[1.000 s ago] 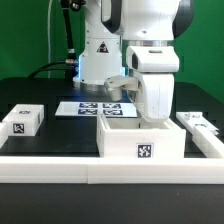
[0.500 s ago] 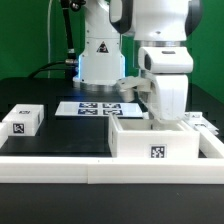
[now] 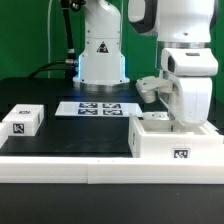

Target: Assemble cabinet

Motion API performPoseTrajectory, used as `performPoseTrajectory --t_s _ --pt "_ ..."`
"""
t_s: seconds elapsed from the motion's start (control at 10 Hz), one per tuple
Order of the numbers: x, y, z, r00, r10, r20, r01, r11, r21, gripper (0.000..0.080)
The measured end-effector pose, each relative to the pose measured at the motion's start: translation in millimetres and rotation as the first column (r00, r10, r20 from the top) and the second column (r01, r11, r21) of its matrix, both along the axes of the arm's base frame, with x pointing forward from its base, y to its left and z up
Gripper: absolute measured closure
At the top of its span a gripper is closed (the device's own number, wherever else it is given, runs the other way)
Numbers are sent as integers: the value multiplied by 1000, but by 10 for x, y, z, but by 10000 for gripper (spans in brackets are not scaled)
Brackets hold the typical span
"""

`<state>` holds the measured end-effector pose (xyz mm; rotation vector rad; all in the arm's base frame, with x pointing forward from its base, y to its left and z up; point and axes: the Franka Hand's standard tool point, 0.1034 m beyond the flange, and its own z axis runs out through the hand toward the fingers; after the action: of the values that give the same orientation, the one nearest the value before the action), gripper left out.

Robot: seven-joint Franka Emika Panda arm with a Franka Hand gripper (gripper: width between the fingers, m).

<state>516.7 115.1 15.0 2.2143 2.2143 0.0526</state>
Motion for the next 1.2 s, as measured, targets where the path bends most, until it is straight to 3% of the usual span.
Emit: performPoseTrajectory --t_s 0.5,0.6,0.7,0.8,0.9,1.0,1.1,1.2 --pt "-3 2 -1 1000 -5 -4 5 1000 -1 757" --pt "-2 1 -1 1000 -5 -4 5 1000 -1 580" --pt "-2 -1 -1 1000 -6 -4 6 1000 -1 580" --pt "-2 -3 -1 1000 -6 -4 6 1000 -1 378" --pt "-2 -3 -1 1000 -6 -4 6 1000 -1 231" --pt "-2 -4 -1 1000 -6 -4 6 1000 -1 231" --pt "-1 -5 -1 1000 -6 -4 6 1000 -1 68" --pt "-1 -6 -1 1000 -7 -4 7 1000 -1 12"
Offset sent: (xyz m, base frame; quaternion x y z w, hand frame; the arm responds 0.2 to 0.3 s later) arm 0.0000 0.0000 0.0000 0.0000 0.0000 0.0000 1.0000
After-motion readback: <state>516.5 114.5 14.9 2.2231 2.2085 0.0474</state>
